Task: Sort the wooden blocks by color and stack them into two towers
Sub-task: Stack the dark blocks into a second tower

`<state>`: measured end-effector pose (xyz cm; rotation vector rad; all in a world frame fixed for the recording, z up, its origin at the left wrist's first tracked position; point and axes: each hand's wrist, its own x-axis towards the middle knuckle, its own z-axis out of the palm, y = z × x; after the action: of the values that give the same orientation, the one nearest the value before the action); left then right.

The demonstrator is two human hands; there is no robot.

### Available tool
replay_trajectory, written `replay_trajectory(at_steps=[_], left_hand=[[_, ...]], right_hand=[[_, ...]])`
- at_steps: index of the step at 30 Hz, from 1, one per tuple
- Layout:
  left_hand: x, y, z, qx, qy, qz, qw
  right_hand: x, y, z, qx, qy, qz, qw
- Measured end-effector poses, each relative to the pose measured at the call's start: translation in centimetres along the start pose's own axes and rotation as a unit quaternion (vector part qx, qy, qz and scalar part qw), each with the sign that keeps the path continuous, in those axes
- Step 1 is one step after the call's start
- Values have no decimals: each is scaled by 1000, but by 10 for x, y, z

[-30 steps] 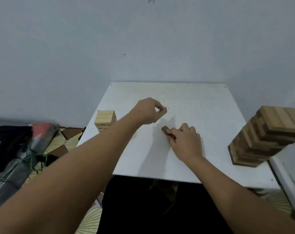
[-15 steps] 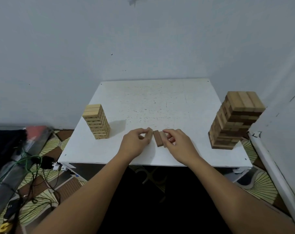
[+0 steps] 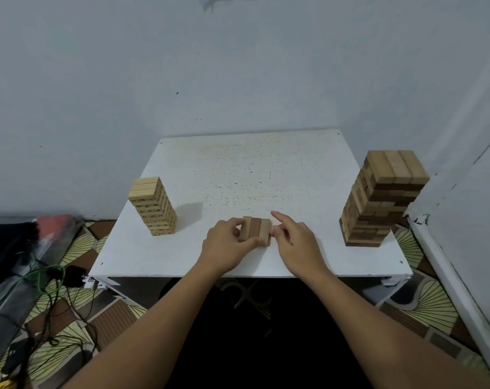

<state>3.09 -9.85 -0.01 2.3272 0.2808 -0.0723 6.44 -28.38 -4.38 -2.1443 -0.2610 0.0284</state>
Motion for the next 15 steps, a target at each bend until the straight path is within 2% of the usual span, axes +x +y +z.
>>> replay_trajectory(at_steps=[3,6,12,13,15], left_hand=[[5,-1,4,85,-7,-3,996],[9,1,6,123,-6,15,992],[19,2,-8,197,-84,71,974],[18,0,-11,184,-91,71,976],[11,-2,-12,56,-75,53,994]], right_hand=[[0,0,-3,41,-20,13,999],[-2,-1,-4,73,-21,28,997],[-2,-7,-8,104,24,46,993],[-1,-10,-9,121,26,47,991],[1,-16,-10,176,28,55,982]])
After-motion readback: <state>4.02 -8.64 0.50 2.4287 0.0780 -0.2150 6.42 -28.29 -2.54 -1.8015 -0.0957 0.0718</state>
